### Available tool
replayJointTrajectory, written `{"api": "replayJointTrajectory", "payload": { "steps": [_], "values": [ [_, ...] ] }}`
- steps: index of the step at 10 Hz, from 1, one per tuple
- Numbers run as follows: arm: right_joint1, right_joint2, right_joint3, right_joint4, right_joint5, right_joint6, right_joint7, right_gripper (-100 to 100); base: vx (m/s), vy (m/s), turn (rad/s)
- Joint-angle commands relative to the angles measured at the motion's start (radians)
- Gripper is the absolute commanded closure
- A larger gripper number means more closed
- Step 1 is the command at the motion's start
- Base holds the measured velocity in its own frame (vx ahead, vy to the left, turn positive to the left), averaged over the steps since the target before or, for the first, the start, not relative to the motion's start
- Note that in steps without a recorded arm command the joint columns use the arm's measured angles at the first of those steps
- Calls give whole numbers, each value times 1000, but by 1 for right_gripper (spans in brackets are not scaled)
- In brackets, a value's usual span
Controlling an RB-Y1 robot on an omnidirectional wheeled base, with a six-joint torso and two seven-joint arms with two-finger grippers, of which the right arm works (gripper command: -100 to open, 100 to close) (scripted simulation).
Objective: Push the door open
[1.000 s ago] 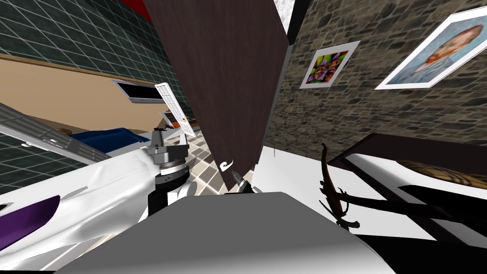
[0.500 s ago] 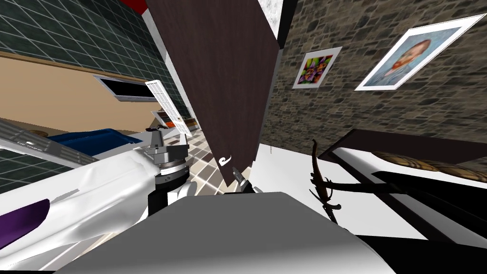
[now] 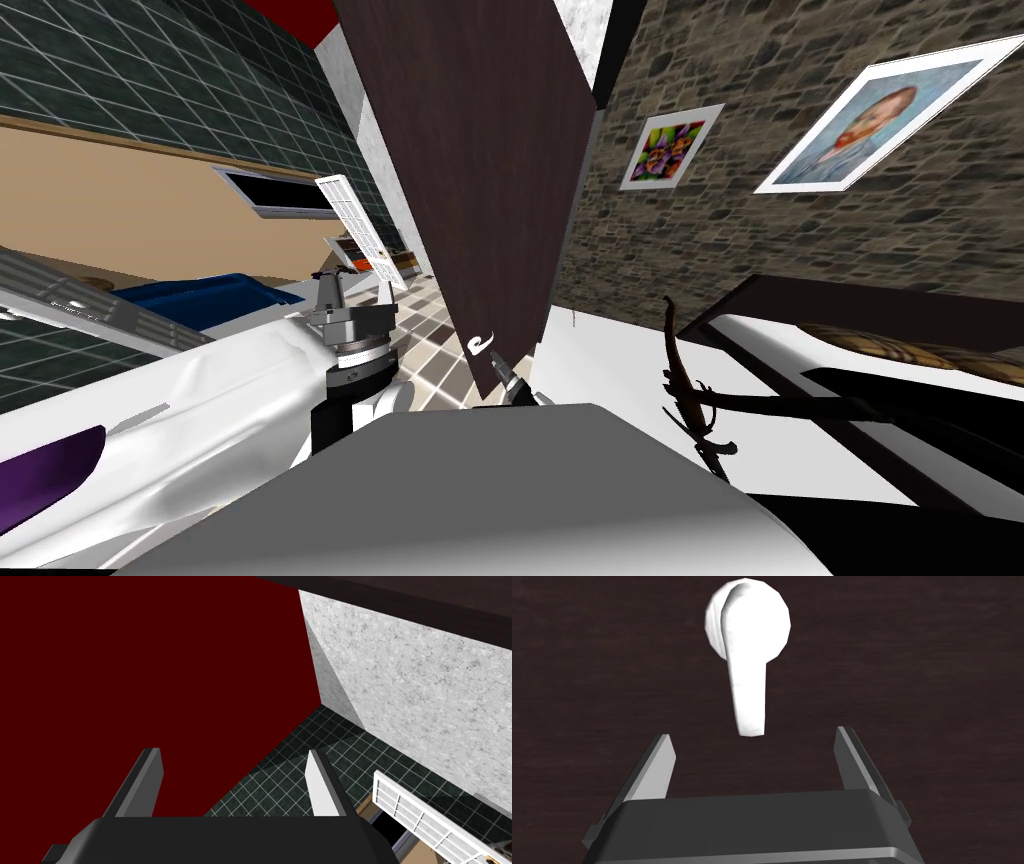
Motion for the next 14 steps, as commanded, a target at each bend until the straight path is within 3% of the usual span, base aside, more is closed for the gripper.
{"api": "replayJointTrajectory", "payload": {
  "steps": [1,3,4,5,10,14],
  "values": [
    [-3,3,-5,4,0,-1,2,-100,199,150,22],
    [-6,15,-12,10,0,-3,5,-100,176,157,27],
    [-6,12,-10,10,0,-3,4,-100,71,69,4],
    [-6,12,-10,10,0,-3,4,100,-9,-7,-5],
    [-6,12,-10,10,0,-3,4,100,-15,-16,2],
    [-12,-6,-58,18,-13,-3,15,100,78,161,-41]
  ]
}}
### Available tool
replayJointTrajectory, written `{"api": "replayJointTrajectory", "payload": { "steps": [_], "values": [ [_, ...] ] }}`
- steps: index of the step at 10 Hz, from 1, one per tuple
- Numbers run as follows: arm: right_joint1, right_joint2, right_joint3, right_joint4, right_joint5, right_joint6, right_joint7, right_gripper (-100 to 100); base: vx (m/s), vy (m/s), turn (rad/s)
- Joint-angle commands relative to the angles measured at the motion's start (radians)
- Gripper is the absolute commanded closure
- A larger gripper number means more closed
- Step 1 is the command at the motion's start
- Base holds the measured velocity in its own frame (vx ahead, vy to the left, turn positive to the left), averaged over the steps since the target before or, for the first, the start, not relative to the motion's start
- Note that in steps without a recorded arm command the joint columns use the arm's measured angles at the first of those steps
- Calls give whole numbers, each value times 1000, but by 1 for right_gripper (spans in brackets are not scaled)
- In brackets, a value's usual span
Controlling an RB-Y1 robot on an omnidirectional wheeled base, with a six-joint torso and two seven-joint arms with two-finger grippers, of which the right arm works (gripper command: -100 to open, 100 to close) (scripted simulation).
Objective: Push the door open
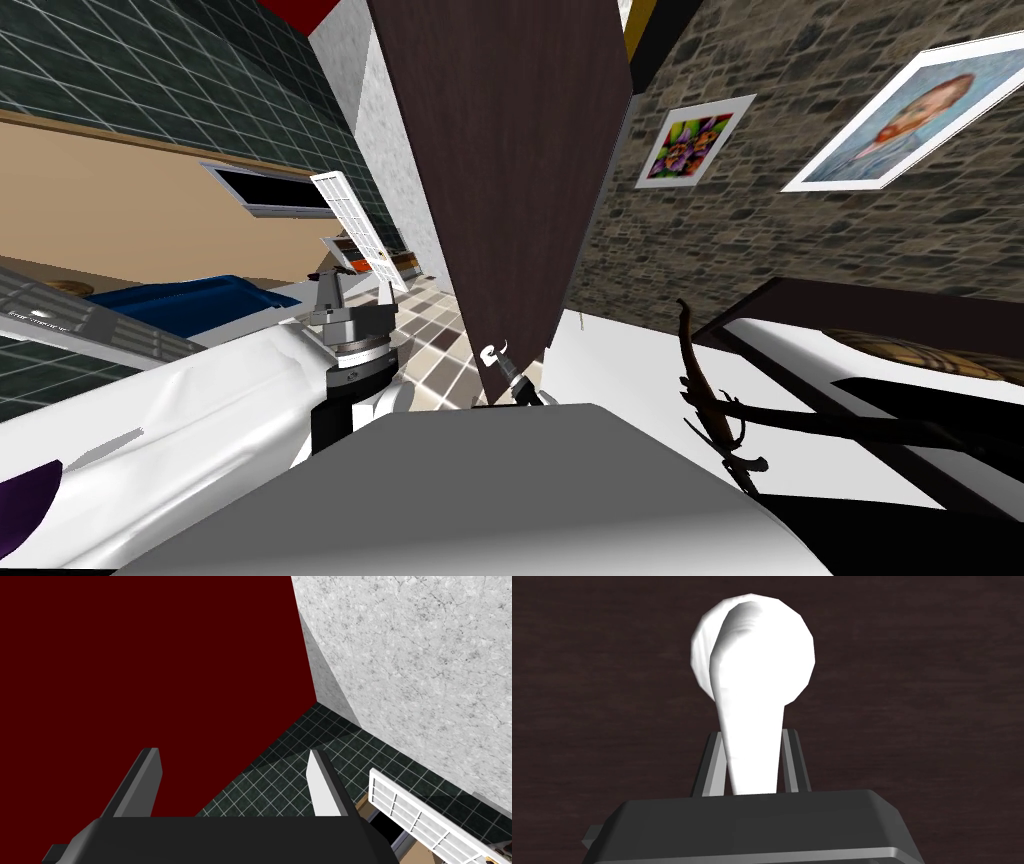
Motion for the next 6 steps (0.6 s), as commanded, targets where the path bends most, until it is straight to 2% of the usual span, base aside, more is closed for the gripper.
{"api": "replayJointTrajectory", "payload": {
  "steps": [1,4,6],
  "values": [
    [-9,0,-27,10,-7,-4,10,100,110,176,-47],
    [-13,-8,-76,19,-20,-6,21,100,150,193,-52],
    [-14,-9,-93,23,-25,-6,26,100,117,149,-39]
  ]
}}
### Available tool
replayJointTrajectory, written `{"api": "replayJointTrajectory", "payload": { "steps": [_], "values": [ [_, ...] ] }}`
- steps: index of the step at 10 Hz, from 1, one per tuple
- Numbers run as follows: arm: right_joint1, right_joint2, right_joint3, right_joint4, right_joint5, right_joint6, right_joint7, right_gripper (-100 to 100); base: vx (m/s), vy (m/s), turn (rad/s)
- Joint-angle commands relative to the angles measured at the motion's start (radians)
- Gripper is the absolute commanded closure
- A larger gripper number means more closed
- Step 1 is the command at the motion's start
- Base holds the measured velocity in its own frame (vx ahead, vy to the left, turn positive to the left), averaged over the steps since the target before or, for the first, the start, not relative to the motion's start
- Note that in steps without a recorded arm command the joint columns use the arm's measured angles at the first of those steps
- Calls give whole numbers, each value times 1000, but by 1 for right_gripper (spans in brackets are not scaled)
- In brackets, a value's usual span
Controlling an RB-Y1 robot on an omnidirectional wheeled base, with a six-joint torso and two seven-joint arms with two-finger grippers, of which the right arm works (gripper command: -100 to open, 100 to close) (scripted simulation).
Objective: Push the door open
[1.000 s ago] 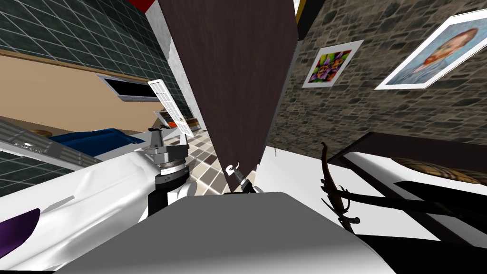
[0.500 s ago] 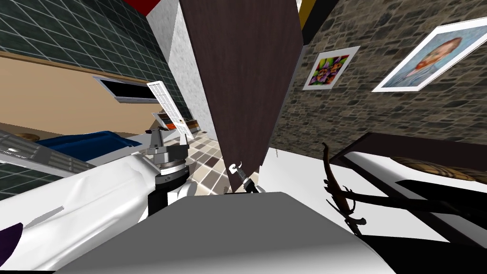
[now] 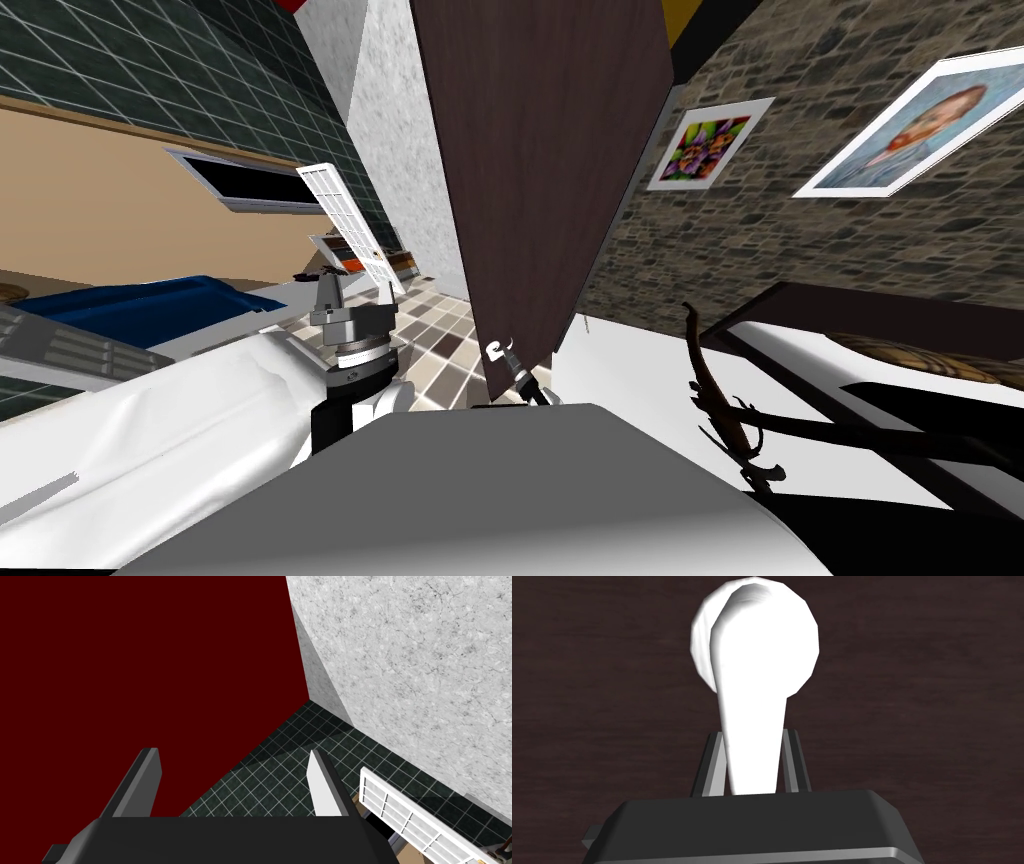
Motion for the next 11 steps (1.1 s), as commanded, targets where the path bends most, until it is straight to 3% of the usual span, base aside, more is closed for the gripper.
{"api": "replayJointTrajectory", "payload": {
  "steps": [1,5,11],
  "values": [
    [-1,-10,-35,-2,-10,2,10,100,134,129,-51],
    [-2,-9,-62,3,-18,1,16,100,85,116,-35],
    [-8,6,-142,18,-39,-1,35,100,95,130,-55]
  ]
}}
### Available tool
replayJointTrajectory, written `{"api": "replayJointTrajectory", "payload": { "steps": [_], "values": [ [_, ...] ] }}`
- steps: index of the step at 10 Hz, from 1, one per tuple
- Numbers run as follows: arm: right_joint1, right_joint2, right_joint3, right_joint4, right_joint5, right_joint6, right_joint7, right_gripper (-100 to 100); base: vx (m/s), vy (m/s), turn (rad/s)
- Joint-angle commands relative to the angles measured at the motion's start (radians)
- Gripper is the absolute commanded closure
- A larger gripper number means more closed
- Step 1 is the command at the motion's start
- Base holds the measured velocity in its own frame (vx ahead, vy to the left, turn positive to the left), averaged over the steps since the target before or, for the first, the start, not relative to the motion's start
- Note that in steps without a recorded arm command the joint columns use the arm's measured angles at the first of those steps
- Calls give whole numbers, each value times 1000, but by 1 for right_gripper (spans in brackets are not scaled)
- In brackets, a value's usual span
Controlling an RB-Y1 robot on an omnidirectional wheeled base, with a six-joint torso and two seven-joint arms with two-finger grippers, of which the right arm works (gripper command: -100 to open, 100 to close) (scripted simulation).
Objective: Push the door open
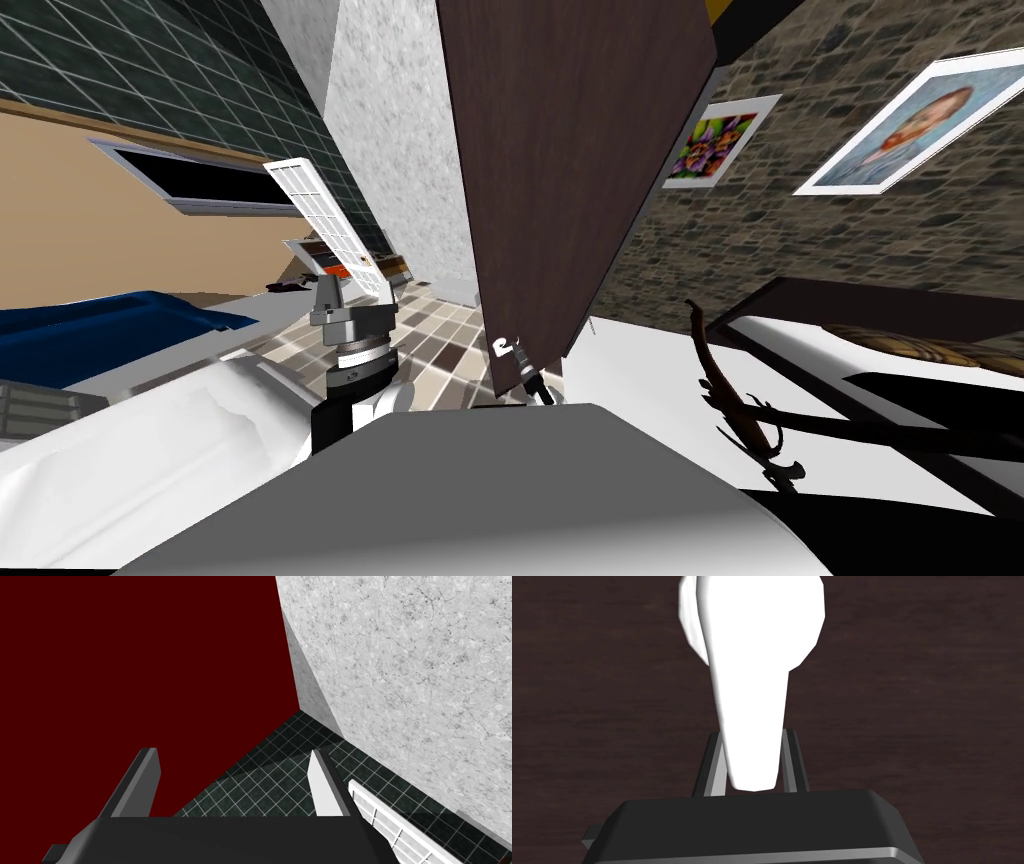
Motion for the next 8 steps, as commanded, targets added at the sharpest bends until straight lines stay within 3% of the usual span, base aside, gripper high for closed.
{"api": "replayJointTrajectory", "payload": {
  "steps": [1,7,8],
  "values": [
    [8,-11,-14,-32,-4,16,3,100,100,122,-29],
    [2,29,-96,-17,-26,13,22,100,113,175,-66],
    [-1,17,-100,-12,-29,9,21,100,40,46,-43]
  ]
}}
